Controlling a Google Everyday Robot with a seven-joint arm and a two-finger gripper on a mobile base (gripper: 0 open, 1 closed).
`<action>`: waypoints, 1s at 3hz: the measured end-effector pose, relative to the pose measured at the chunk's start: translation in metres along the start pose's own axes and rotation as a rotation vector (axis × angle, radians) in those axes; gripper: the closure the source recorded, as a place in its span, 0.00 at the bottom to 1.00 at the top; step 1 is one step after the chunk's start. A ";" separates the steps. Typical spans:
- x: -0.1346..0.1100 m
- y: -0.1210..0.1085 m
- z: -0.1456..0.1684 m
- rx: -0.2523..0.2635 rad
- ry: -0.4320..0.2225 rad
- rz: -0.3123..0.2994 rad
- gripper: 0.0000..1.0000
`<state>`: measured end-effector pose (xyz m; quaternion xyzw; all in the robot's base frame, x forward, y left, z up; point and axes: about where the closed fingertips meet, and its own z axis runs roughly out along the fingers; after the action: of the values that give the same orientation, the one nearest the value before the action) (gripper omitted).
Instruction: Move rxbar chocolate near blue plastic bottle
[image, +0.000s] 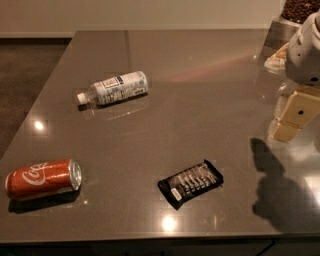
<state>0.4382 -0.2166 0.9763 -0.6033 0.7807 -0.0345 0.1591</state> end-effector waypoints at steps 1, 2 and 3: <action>0.000 0.000 0.000 0.001 0.000 0.000 0.00; -0.005 0.006 0.012 -0.020 -0.012 -0.021 0.00; -0.020 0.022 0.029 -0.063 -0.049 -0.071 0.00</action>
Offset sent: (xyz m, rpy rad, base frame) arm -0.0027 0.0176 -0.0329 0.0225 0.0545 0.0643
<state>0.4300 -0.1876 0.9477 -0.6361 0.7553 -0.0009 0.1578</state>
